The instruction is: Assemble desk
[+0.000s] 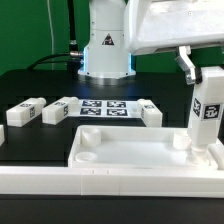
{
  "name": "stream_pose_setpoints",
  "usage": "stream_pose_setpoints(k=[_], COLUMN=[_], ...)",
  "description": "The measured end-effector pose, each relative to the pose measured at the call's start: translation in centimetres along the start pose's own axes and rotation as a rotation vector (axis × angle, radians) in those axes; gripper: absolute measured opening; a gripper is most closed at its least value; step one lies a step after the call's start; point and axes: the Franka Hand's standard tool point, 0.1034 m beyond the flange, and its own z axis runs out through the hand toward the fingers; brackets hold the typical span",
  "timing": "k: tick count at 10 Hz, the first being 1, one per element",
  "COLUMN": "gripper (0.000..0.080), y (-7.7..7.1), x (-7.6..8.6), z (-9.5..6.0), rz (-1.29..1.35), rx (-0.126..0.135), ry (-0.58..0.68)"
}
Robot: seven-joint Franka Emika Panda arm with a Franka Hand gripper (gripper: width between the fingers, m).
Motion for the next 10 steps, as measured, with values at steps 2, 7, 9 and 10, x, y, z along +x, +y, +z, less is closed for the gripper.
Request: stream_pose_setpoints(k=[2, 7, 9, 10], gripper=[0.0291, 0.0291, 0.0291, 0.0291], y=[-0.1, 0.1, -0.3, -0.3], x=[-0.4, -0.8, -0.9, -0.8], z=[0.6, 1.3, 1.7, 1.8], rz=[-0.012, -0.014, -0.019, -0.019], rx=[0.001, -0.001, 0.000, -0.002], ry=[-0.004, -0.005, 0.006, 0.015])
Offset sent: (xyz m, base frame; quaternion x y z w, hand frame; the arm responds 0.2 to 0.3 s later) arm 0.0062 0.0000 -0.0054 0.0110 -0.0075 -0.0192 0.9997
